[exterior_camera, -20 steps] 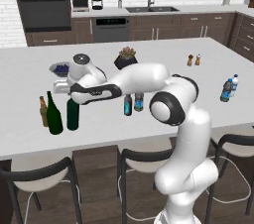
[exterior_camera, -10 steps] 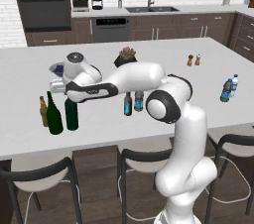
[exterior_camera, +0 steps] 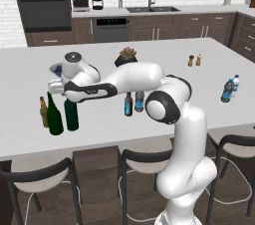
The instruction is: Move the plastic bottles in the middle to the plastics group, and the glass bottles in the middle to the glass group.
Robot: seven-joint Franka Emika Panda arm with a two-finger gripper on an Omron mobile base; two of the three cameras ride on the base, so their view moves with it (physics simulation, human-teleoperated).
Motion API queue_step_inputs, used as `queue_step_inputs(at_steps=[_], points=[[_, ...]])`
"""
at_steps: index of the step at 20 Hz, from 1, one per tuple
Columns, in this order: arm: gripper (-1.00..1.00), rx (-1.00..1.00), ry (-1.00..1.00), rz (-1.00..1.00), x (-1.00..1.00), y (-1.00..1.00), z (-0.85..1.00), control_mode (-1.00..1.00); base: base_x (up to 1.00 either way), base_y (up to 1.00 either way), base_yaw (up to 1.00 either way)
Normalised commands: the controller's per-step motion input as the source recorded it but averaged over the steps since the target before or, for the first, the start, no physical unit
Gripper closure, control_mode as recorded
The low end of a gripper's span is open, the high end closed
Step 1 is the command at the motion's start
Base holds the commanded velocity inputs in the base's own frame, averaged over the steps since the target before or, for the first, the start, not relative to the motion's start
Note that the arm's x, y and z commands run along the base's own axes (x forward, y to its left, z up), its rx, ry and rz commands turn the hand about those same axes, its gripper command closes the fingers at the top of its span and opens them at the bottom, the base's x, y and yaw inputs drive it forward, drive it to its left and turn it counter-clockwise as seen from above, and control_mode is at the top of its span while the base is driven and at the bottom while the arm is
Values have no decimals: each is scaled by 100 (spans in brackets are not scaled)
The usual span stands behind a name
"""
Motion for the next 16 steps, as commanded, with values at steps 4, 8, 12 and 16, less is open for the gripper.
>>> queue_step_inputs(at_steps=[4, 8, 12, 16], points=[[-100, 5, 0, 0, -1, -1, 4, -100, 0, 0, 0], [-100, 3, -8, 0, 0, -4, 35, -100, 0, 0, 0], [-100, 0, -6, -1, 0, -23, 46, -100, 0, 0, 0], [-100, 0, 0, -1, -18, -60, 32, -100, 0, 0, 0]])
